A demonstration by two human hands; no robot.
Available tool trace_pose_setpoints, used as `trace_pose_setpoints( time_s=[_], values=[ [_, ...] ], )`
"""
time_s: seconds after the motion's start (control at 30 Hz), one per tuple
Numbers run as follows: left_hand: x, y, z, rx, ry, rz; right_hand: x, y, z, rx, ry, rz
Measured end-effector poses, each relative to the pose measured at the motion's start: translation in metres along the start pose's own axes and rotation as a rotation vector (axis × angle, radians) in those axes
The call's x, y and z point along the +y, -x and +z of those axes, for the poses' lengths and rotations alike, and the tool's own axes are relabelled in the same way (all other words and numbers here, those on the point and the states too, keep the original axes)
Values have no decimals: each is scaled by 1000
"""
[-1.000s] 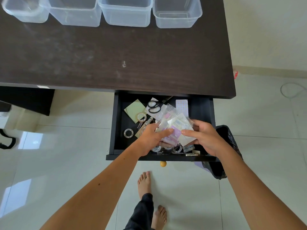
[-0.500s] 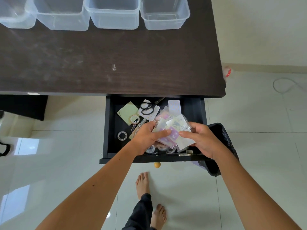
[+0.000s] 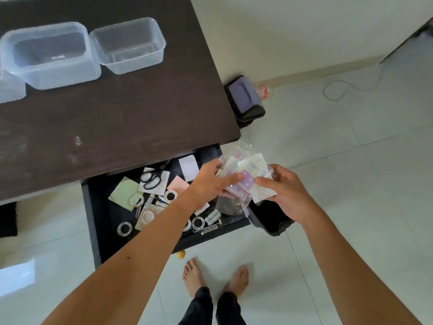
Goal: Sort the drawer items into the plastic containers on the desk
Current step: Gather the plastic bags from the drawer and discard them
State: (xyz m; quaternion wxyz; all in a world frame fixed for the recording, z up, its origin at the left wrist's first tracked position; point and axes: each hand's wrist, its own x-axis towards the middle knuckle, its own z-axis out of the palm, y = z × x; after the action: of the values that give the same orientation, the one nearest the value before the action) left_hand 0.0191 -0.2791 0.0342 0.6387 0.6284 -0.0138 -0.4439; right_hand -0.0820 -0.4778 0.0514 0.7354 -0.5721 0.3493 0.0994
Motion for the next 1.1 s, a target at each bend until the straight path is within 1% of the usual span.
trace_pose_setpoints(
  time_s=[0.13,0.3,0.4,0.47,0.53,0.63,0.73,0.87,1.1],
  values=[
    [-5,-33,55,7,-44,-16,5,6,-51,99,-88,-23],
    [-22,-62,121,18,-76,-69,25,7,-112,246,-113,-21],
    [-41,-77,146,2,-51,-108,42,2,-138,300,-118,1],
    [-55,-88,154,26,-44,-152,56,-6,-150,314,-144,21],
    [-71,-96,158,85,-54,-192,69,-15,-157,330,-170,45],
    [-96,-111,162,171,-145,-231,92,-34,-169,341,-152,72],
    [-124,-126,162,214,-189,-269,116,-55,-176,332,-127,91],
    [-151,-143,168,263,-179,-291,141,-77,-186,369,-119,138],
    [-178,-153,181,355,-135,-343,168,-90,-196,366,-115,143]
  ],
)
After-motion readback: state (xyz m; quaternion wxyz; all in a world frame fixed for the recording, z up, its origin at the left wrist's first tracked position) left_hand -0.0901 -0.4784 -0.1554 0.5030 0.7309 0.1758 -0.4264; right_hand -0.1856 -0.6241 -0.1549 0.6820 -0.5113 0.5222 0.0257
